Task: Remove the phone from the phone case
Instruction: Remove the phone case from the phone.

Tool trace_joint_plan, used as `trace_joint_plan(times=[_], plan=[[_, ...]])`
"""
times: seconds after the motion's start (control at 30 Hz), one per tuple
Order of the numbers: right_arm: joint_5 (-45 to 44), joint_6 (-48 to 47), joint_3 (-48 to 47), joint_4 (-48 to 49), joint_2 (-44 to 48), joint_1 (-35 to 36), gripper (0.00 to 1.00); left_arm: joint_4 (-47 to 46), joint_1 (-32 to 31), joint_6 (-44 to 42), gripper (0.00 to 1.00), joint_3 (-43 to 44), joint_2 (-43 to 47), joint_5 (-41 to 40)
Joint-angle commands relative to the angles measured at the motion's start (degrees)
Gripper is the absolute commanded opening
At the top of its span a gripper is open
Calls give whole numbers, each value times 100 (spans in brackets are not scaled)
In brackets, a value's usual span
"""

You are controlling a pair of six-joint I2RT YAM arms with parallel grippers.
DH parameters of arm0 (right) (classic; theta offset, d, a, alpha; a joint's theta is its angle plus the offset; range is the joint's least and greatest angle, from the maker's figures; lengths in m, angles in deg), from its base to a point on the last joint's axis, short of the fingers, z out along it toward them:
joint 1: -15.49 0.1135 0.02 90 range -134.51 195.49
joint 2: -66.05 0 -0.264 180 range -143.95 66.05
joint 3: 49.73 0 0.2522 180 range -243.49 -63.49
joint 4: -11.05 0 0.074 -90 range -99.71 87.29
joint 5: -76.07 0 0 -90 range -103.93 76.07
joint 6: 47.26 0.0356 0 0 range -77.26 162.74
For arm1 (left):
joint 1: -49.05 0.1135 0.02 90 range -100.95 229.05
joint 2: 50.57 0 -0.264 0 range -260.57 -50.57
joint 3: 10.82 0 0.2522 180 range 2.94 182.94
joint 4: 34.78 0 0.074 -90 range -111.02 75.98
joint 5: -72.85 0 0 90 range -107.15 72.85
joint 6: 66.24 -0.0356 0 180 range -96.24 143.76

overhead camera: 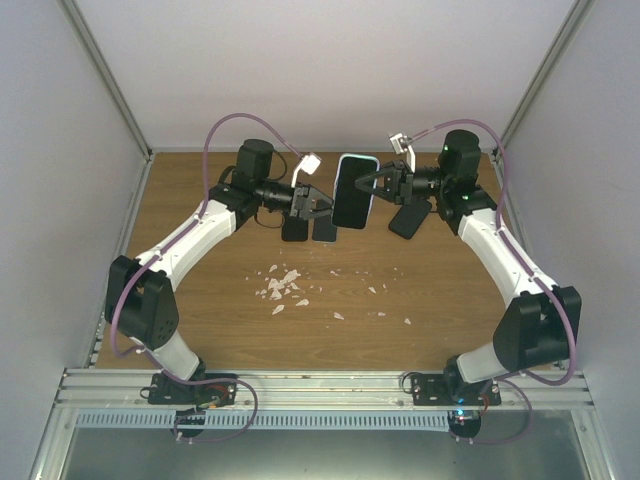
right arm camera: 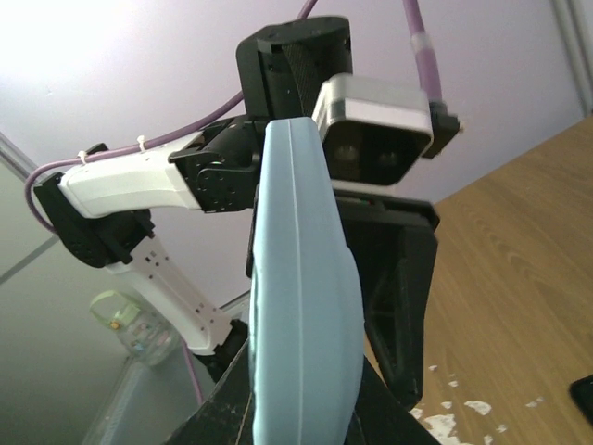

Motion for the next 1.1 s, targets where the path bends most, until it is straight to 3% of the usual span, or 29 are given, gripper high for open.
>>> trace_joint_plan(times=[0.0, 0.17, 0.33, 0.87, 1.07], plan=[[1558, 236, 145, -674, -165, 732, 0, -1929, -137, 242, 40, 521, 302, -72], [1596, 236, 229, -684, -183, 748, 0, -2112, -138, 413, 45, 580, 279, 13], [1649, 232, 234, -657, -282, 990, 0, -2458, -161, 834, 44, 510, 223, 89], [1435, 318, -242, -761, -961, 922, 2, -3789, 150, 2284, 10, -1249, 673, 149], [1070, 730, -242, -478, -1197, 538, 11, -4024, 397, 2673, 0, -1758, 717, -50]])
